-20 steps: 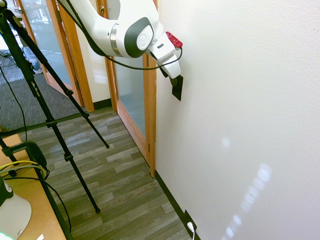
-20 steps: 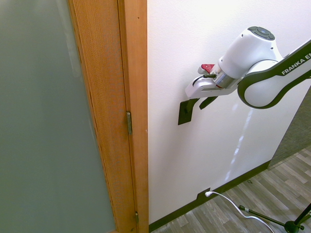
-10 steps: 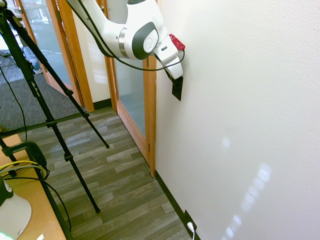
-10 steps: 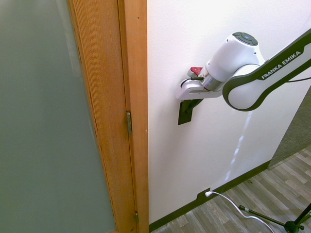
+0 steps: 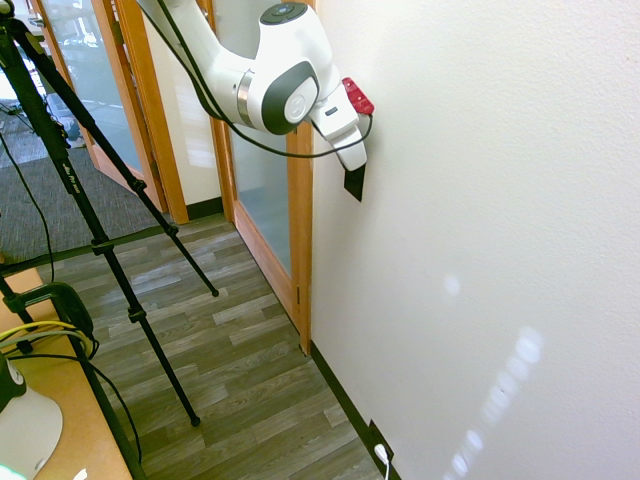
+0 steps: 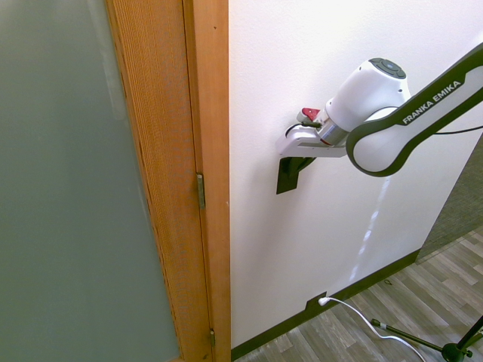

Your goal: Turn off the light

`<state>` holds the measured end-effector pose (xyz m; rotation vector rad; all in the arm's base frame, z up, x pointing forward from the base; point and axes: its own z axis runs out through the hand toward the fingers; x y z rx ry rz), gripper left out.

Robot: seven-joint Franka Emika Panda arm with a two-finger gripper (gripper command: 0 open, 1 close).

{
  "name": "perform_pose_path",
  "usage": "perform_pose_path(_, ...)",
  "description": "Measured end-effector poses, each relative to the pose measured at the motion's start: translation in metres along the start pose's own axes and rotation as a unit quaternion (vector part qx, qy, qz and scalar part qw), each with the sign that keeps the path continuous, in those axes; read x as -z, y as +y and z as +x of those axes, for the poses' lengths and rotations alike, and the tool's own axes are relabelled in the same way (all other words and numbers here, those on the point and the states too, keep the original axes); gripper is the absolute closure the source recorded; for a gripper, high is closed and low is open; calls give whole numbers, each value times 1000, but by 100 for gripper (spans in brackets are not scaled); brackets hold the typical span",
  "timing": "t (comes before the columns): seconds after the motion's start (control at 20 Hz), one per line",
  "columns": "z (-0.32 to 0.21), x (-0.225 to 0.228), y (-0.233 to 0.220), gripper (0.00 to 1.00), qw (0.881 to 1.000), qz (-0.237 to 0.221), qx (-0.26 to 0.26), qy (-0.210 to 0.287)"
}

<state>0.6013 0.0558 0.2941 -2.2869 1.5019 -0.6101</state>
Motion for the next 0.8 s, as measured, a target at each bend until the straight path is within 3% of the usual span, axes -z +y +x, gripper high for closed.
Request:
perform_pose_path(0.25, 0, -20, 4, 100, 1000, -10, -2, -21)
perform_pose_path(0.3, 0, -21, 5, 0, 1000, -5, -4, -22)
perform_pose_path(0.65, -4, -11, 33, 0, 997, 71, -7, 2)
perform_pose_path(0.8, -9, 1, 54, 0, 995, 95, 18, -2)
